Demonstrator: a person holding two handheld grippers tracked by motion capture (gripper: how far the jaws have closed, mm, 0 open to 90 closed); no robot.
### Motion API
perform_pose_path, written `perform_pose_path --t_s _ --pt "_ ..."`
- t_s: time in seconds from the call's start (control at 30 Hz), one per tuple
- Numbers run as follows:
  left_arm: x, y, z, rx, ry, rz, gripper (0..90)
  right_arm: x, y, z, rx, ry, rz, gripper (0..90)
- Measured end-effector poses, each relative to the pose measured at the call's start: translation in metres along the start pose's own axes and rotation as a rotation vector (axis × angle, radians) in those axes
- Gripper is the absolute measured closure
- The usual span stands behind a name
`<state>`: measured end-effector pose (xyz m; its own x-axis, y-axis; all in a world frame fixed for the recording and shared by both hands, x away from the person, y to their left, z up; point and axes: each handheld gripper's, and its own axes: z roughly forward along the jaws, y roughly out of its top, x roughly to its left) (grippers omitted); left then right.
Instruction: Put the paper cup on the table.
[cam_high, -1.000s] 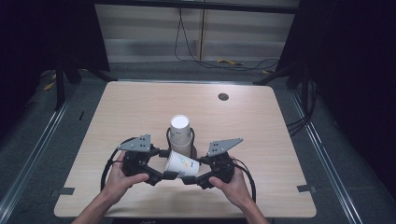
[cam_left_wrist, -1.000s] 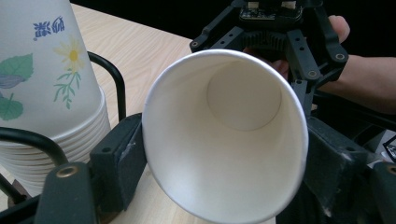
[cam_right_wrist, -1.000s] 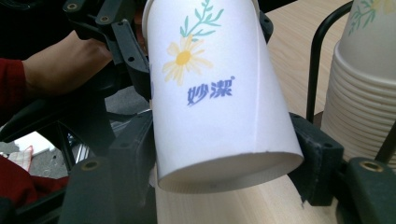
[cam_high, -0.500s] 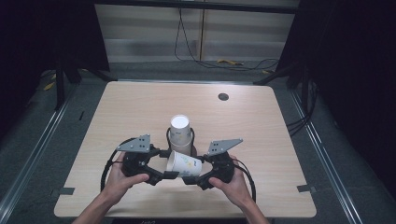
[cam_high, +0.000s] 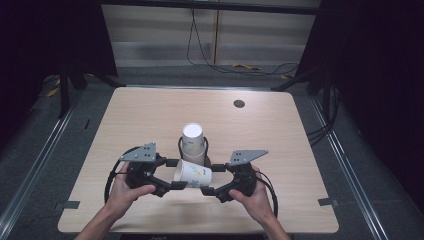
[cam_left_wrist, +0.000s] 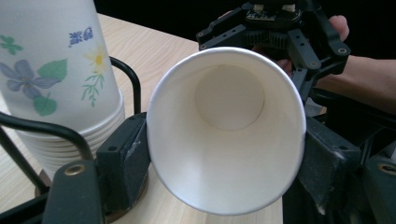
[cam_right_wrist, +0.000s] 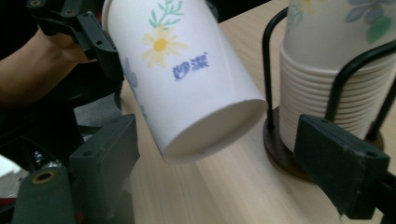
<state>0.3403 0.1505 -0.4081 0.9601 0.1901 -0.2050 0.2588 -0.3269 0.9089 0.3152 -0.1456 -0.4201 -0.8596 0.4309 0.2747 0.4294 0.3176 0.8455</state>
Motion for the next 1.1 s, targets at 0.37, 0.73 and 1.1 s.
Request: perform_pose_path --t_s 0.37,0.73,1.1 --pt "0.004 -0.007 -0.013 0.022 0.043 -0.011 26.2 -0.004 -0.004 -0.015 -0.034 -0.128 0.024 13.8" --pt "0.009 -0.011 -0.028 0.043 0.058 -0.018 26.1 -0.01 -0.013 -0.023 -0.048 -0.178 0.056 14.0" --pt "0.019 -0.014 -0.043 0.053 0.068 -0.045 26.0 -0.016 -0.018 -0.029 -0.068 -0.219 0.081 14.3"
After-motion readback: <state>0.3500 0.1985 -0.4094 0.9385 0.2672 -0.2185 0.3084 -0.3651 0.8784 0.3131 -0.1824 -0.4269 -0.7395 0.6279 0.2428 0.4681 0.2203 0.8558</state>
